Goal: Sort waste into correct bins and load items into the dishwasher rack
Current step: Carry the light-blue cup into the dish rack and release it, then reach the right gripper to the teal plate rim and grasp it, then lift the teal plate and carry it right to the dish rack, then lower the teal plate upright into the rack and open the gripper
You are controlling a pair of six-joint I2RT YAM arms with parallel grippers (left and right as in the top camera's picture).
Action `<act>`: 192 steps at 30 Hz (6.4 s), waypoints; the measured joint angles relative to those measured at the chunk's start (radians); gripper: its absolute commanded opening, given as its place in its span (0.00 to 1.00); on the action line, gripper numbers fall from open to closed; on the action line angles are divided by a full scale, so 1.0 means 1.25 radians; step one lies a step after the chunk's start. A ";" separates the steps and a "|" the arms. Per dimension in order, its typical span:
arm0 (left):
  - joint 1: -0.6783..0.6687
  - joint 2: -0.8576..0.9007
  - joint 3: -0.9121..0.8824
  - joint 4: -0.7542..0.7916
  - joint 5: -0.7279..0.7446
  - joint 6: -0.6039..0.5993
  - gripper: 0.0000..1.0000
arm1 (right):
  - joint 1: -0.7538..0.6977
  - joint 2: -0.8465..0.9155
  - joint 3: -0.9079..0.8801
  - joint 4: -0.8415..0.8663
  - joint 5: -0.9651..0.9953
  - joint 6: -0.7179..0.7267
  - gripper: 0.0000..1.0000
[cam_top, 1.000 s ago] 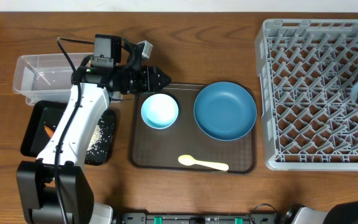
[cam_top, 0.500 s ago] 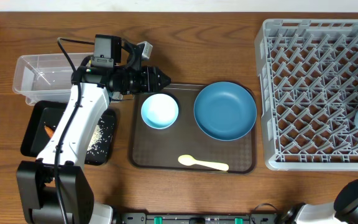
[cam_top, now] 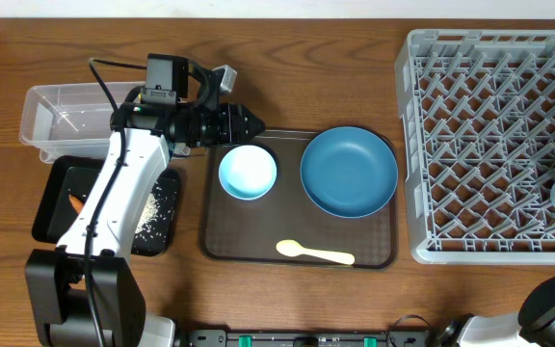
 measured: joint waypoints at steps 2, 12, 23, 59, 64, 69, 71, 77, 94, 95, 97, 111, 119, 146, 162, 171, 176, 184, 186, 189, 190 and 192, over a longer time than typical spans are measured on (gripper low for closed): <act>0.000 0.000 0.000 -0.005 0.000 0.003 0.49 | 0.000 0.000 0.000 0.000 0.000 0.003 0.47; 0.000 0.000 0.000 -0.007 0.000 0.005 0.49 | 0.000 0.000 0.000 -0.002 -0.027 0.007 0.64; 0.000 0.000 0.000 -0.008 0.000 0.005 0.49 | 0.000 0.000 0.000 -0.002 -0.033 0.009 0.68; 0.000 0.000 0.000 -0.125 -0.165 0.024 0.50 | 0.262 0.000 0.000 0.180 -0.581 -0.096 0.74; 0.000 0.000 0.000 -0.171 -0.251 0.026 0.50 | 0.473 0.000 0.000 0.282 -0.457 -0.106 0.82; 0.000 0.000 0.000 -0.195 -0.309 0.026 0.50 | 0.649 0.006 0.000 0.357 -0.236 -0.115 0.85; 0.000 0.000 0.000 -0.196 -0.318 0.026 0.50 | 0.688 0.017 0.000 0.364 -0.188 -0.118 0.84; 0.000 0.000 0.000 -0.196 -0.333 0.026 0.50 | 0.747 0.118 0.000 0.353 -0.082 -0.108 0.82; 0.000 0.000 0.000 -0.196 -0.335 0.026 0.50 | 0.753 0.223 -0.001 0.189 -0.027 -0.042 0.83; 0.000 0.000 0.000 -0.196 -0.335 0.026 0.50 | 0.753 0.229 -0.001 0.184 -0.027 -0.042 0.83; 0.000 0.000 0.000 -0.196 -0.335 0.026 0.50 | 0.753 0.241 -0.001 0.175 -0.029 -0.042 0.82; 0.000 0.000 0.000 -0.197 -0.335 0.026 0.50 | 0.753 0.271 0.000 0.147 -0.038 -0.038 0.41; 0.000 0.000 0.000 -0.198 -0.335 0.026 0.50 | 0.753 0.271 -0.001 0.146 -0.066 -0.036 0.28; 0.000 0.000 0.000 -0.198 -0.335 0.026 0.50 | 0.753 0.271 0.006 0.192 -0.107 -0.037 0.01; 0.000 0.000 0.000 -0.199 -0.335 0.026 0.51 | 0.641 0.149 0.300 0.258 0.147 -0.117 0.01; 0.000 0.000 0.000 -0.204 -0.335 0.026 0.51 | 0.539 0.091 0.317 0.452 0.454 -0.255 0.01; 0.000 0.000 0.000 -0.204 -0.335 0.026 0.51 | 0.463 0.092 0.317 0.552 0.587 -0.313 0.01; 0.000 0.000 0.000 -0.204 -0.335 0.026 0.51 | 0.338 0.127 0.317 0.578 0.737 -0.338 0.01; 0.000 0.000 0.000 -0.204 -0.335 0.026 0.51 | 0.313 0.155 0.317 0.580 0.773 -0.338 0.01; 0.000 0.000 0.000 -0.205 -0.335 0.026 0.51 | 0.281 0.211 0.317 0.584 0.812 -0.338 0.01; 0.000 0.000 0.000 -0.206 -0.335 0.026 0.51 | 0.273 0.229 0.317 0.589 0.822 -0.338 0.01; 0.000 0.000 0.000 -0.208 -0.335 0.026 0.51 | 0.261 0.257 0.317 0.601 0.836 -0.338 0.01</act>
